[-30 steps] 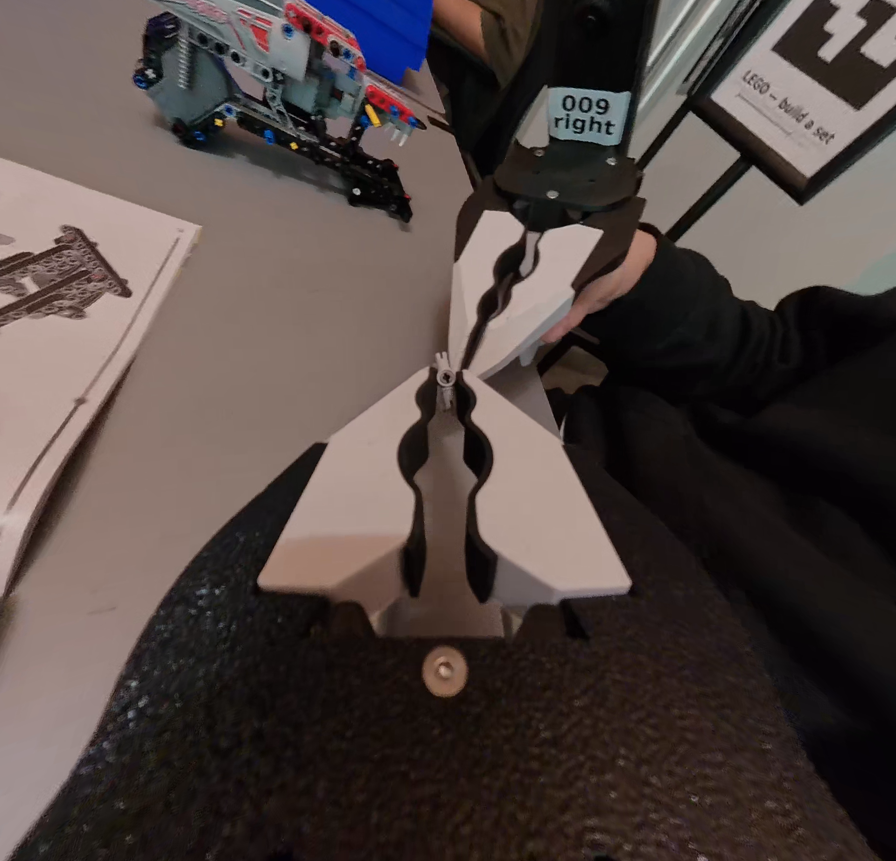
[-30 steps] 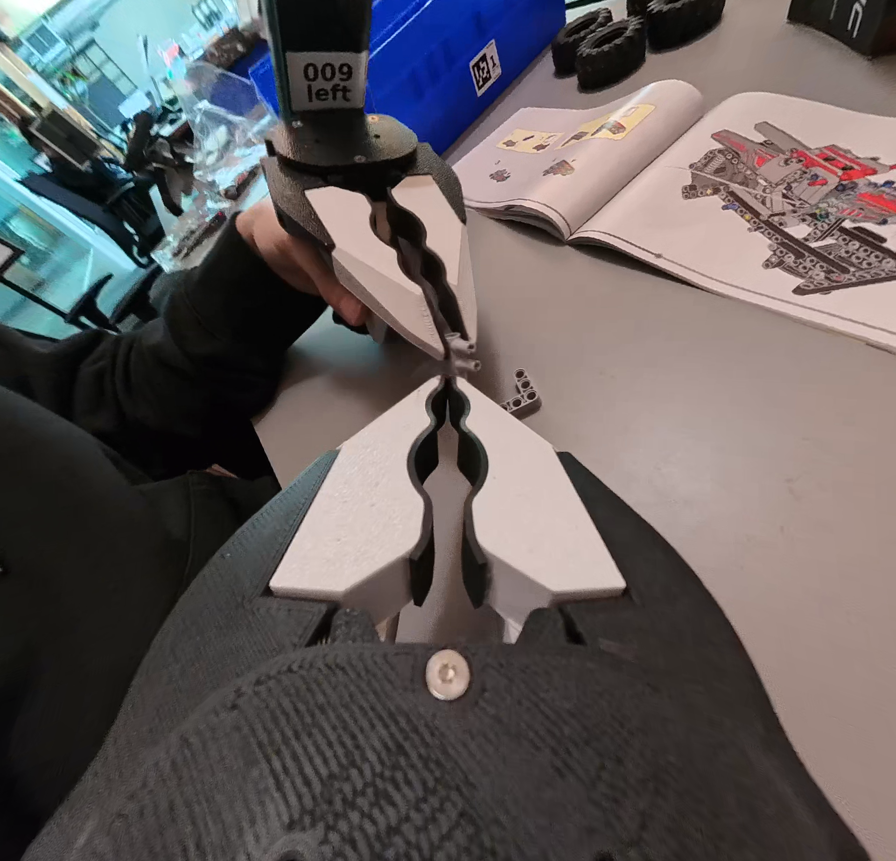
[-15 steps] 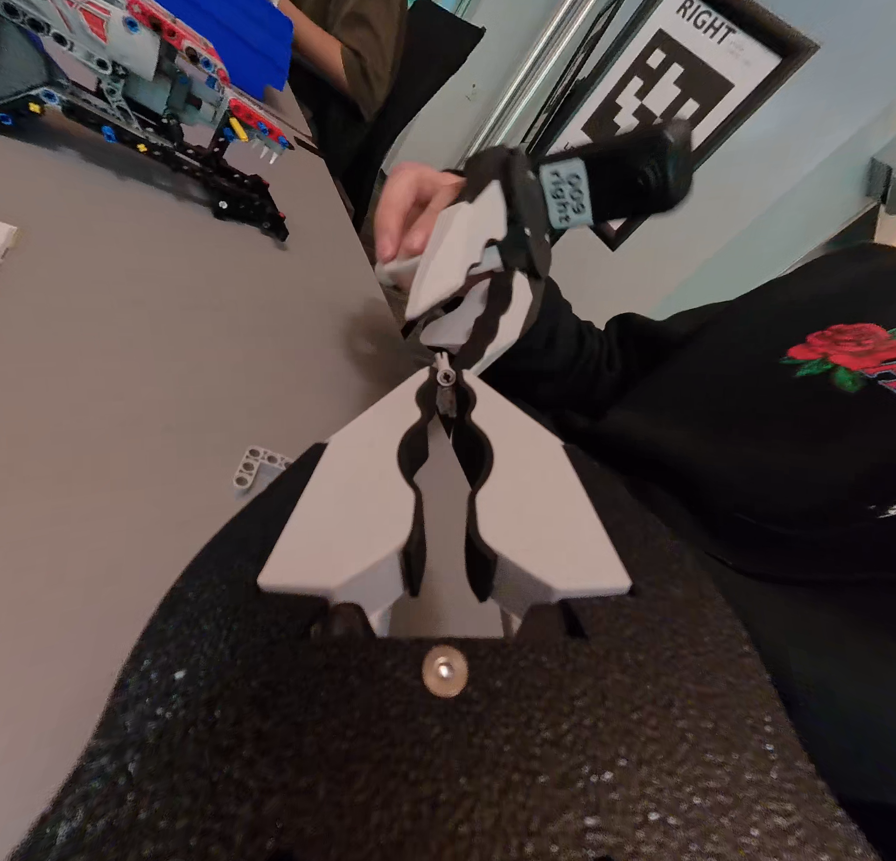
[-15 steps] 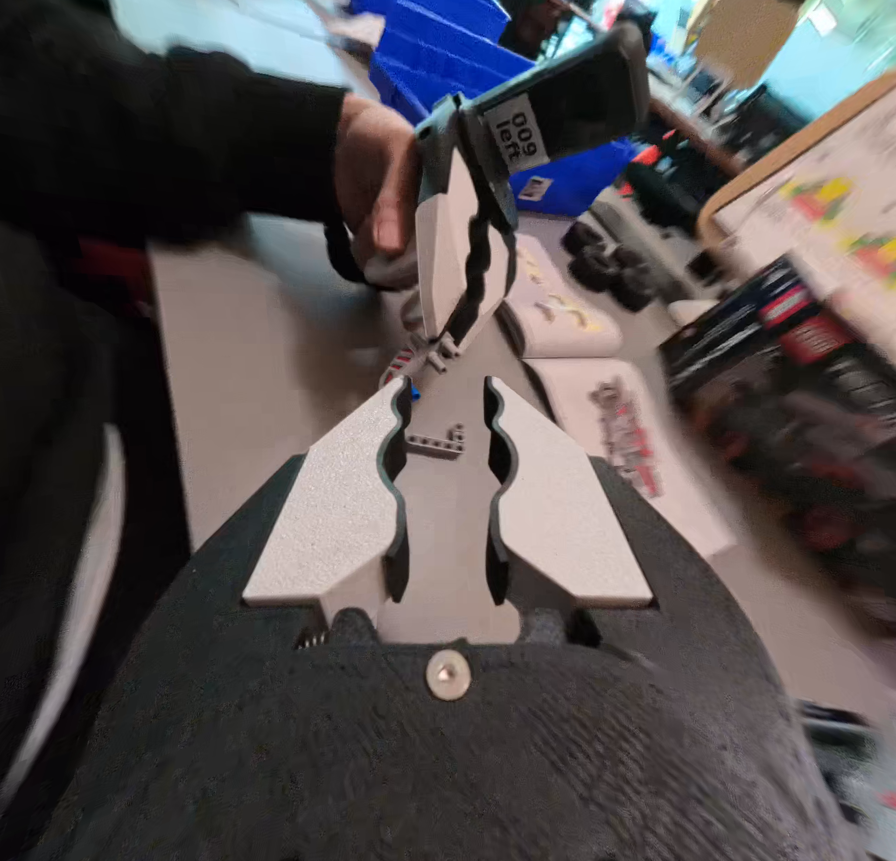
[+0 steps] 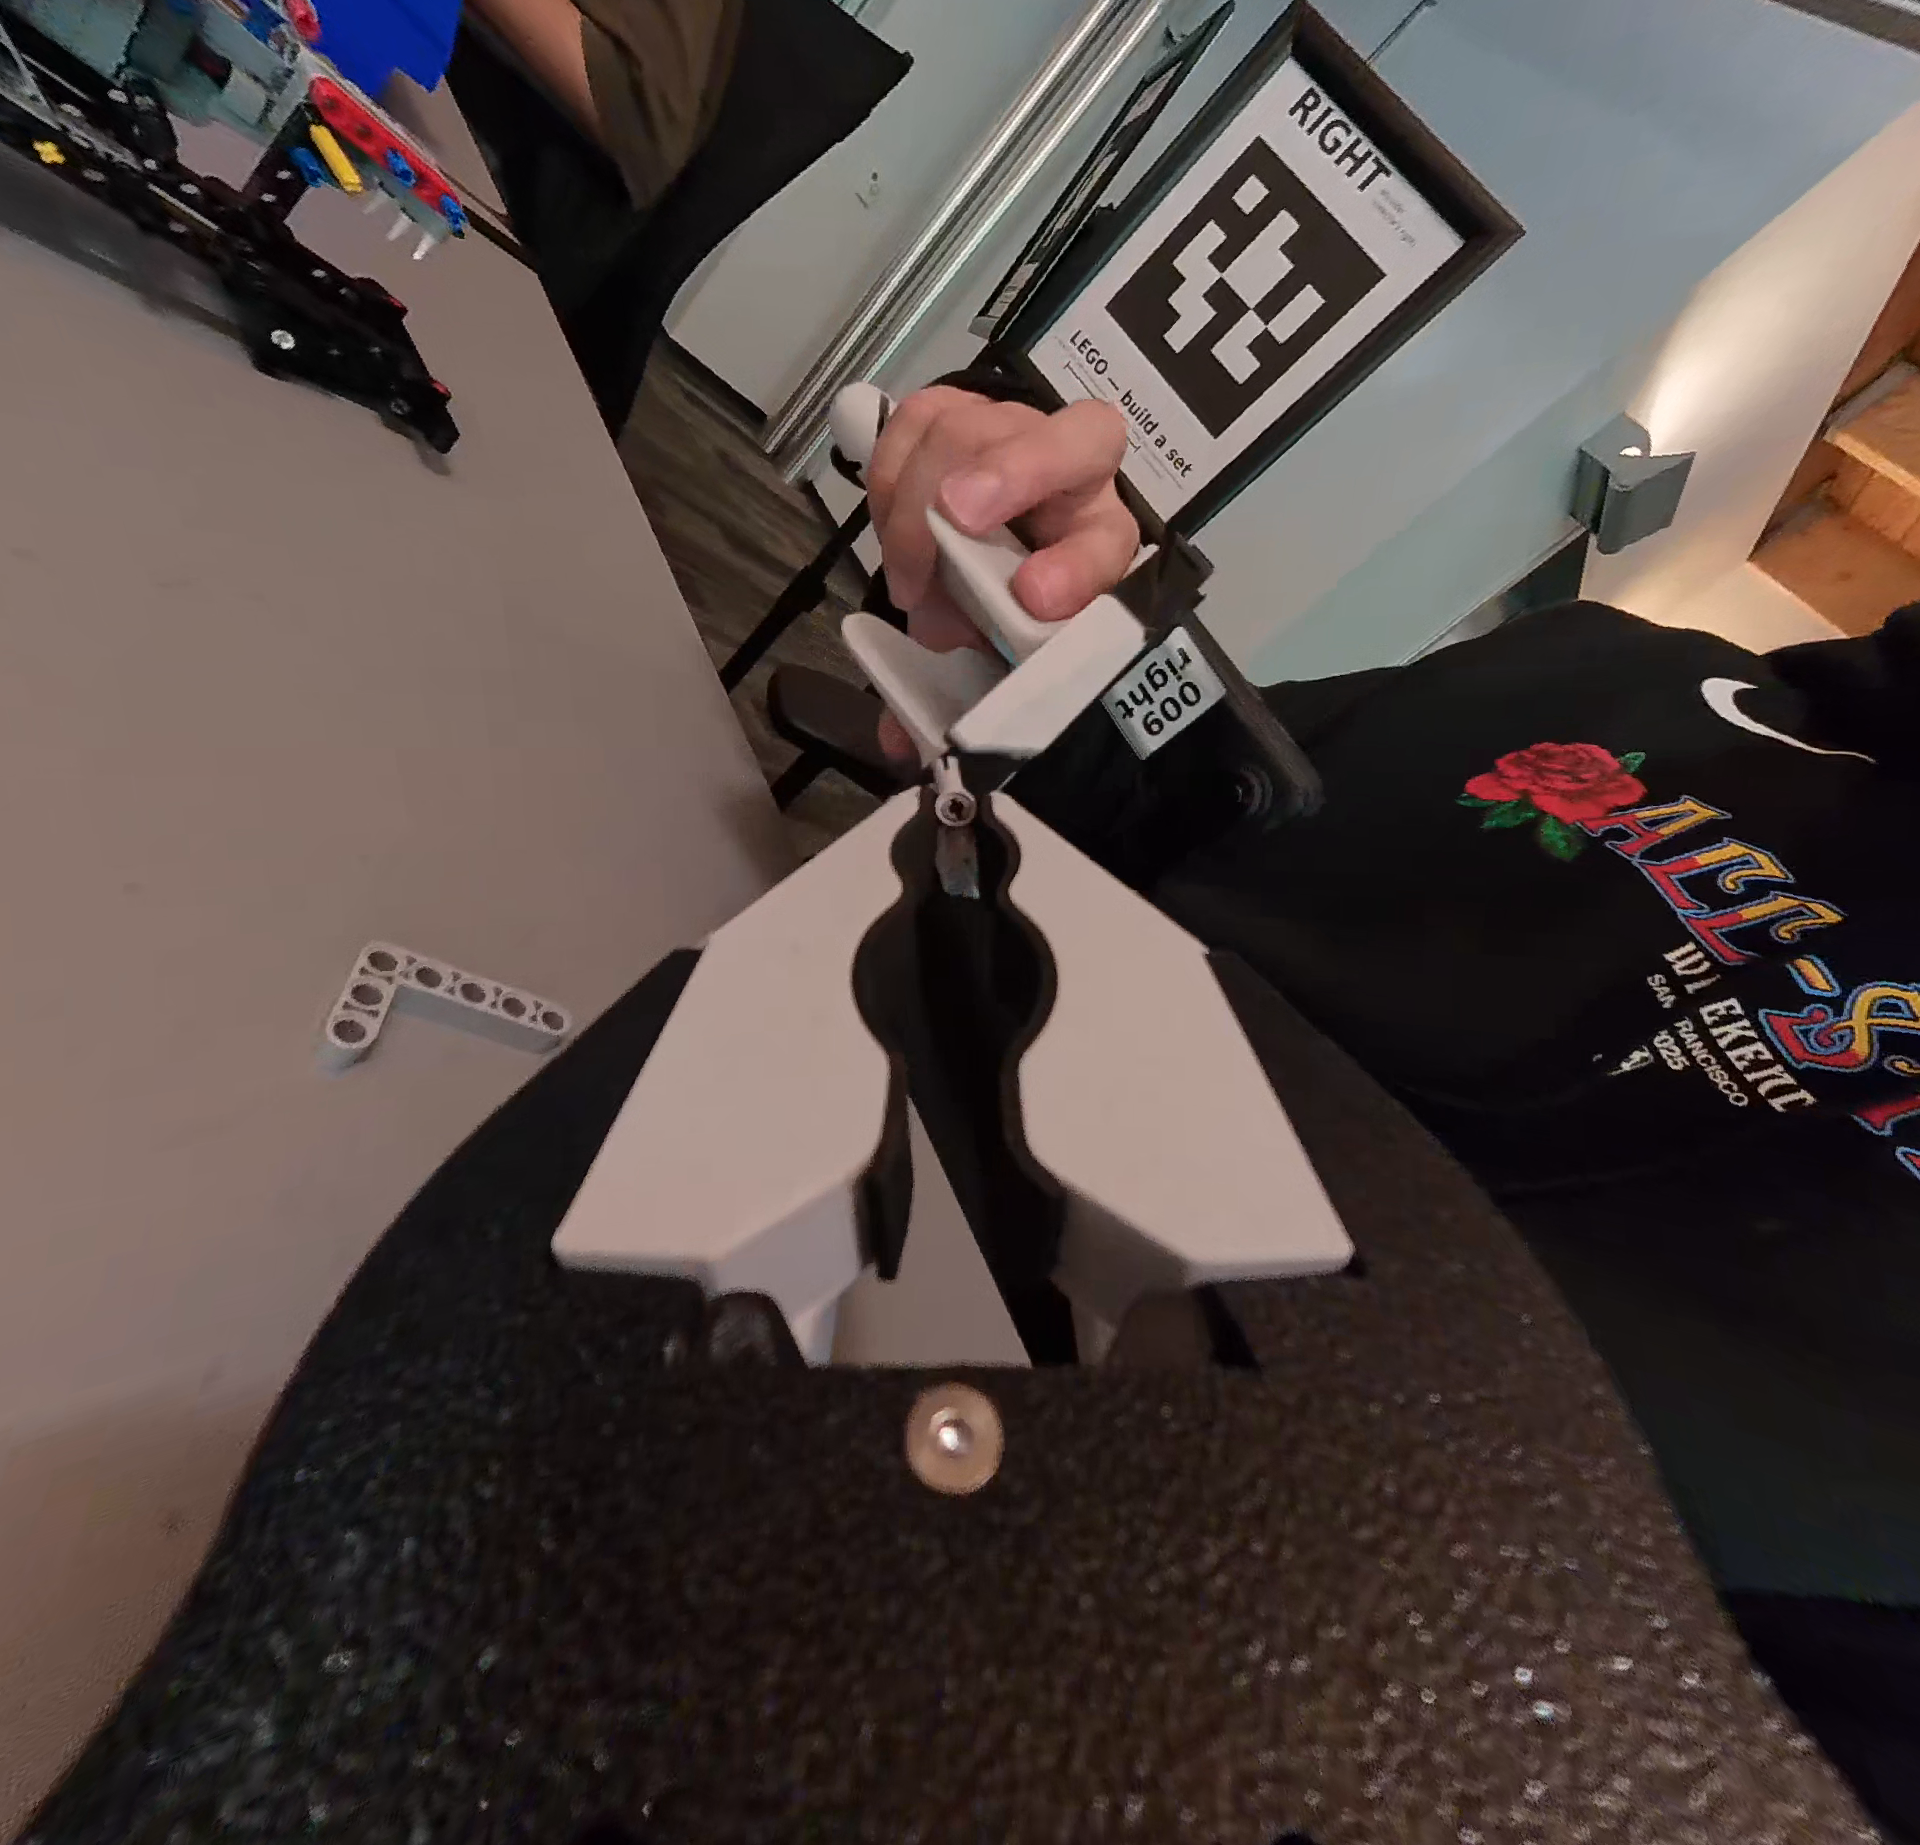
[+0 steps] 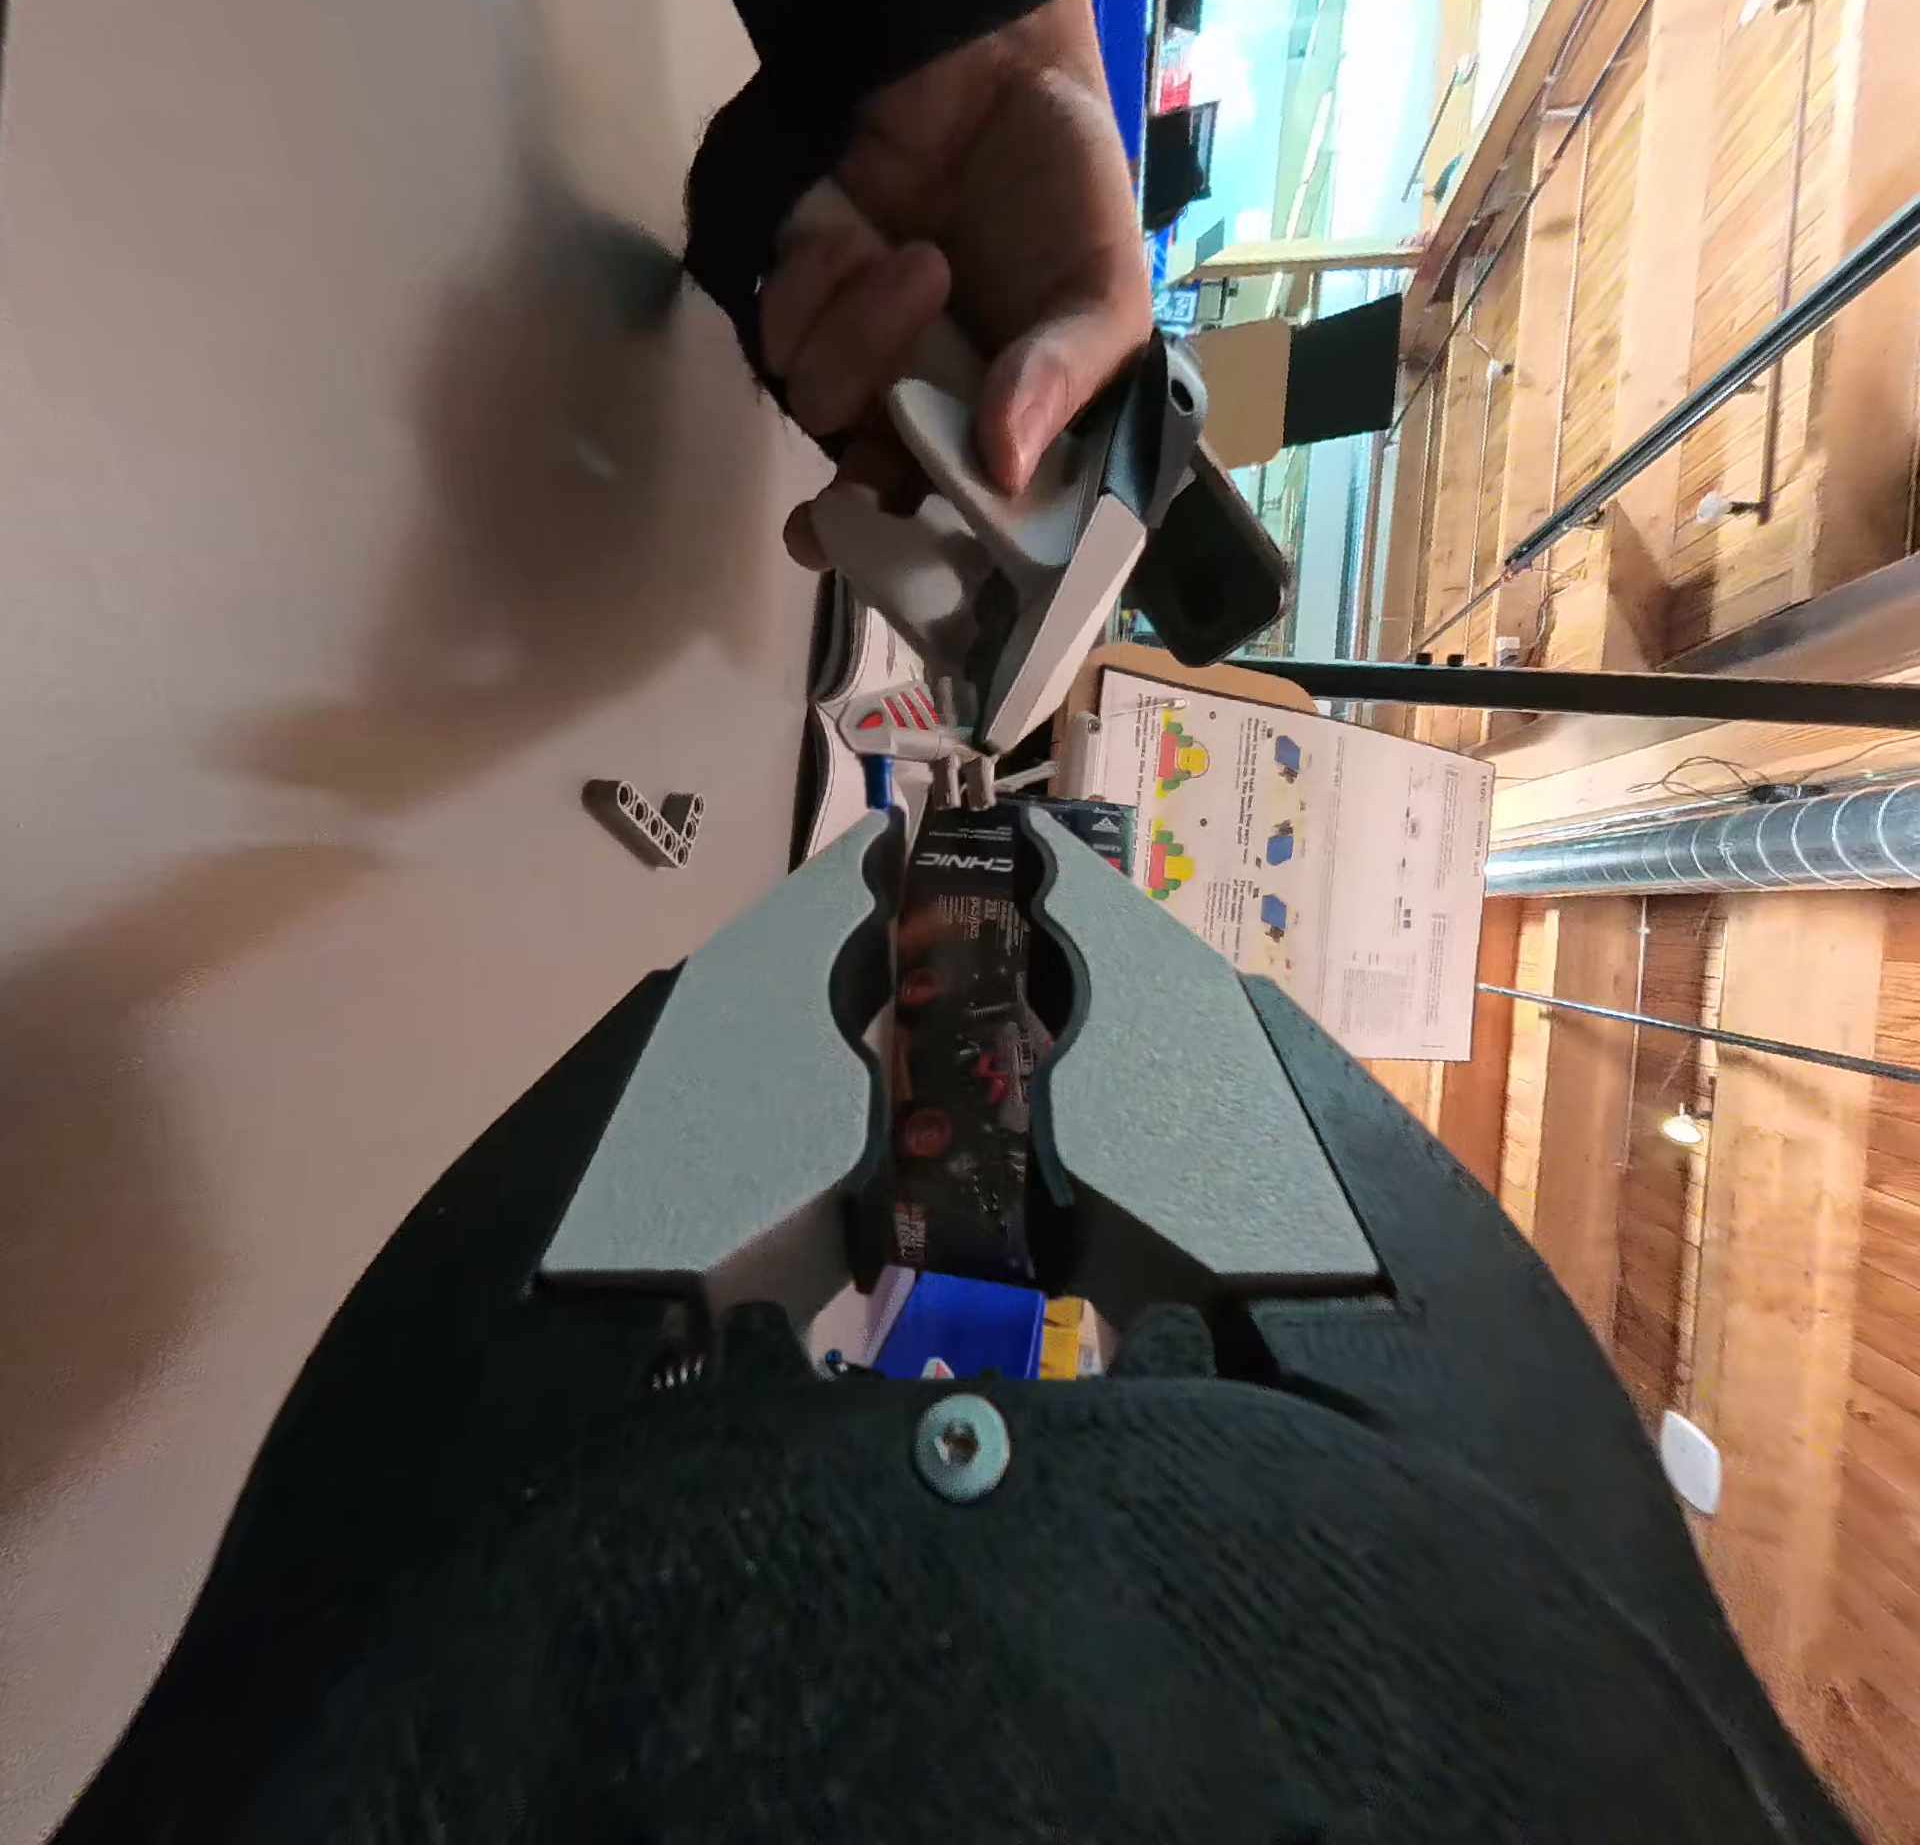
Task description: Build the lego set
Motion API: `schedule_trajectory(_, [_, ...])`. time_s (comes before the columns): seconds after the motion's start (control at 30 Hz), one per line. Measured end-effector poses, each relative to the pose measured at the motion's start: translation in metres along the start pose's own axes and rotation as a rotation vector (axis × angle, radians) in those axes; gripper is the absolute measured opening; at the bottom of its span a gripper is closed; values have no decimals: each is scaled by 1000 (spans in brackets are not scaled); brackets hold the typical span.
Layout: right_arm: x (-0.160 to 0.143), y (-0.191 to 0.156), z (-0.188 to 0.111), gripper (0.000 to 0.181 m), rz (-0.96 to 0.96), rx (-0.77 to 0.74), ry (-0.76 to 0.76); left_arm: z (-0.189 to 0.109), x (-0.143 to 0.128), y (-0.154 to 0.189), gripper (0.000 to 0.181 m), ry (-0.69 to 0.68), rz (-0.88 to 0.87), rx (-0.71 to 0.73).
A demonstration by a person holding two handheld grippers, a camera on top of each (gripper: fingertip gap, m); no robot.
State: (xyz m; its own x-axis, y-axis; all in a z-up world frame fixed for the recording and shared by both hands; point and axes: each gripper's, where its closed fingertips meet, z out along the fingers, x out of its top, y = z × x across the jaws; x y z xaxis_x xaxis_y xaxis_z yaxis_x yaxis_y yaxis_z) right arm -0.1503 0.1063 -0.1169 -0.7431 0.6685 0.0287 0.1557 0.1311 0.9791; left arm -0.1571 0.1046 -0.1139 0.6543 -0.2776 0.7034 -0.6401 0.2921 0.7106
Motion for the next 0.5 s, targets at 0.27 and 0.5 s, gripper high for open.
schedule_trajectory(0.27, [3,-2,1,6,-31,31,-3,-3,2,-11,5,9,5,69])
schedule_trajectory(0.5, [-11,3,1,24,-57,-30,3,-2,8,7,5,54,-40,-57])
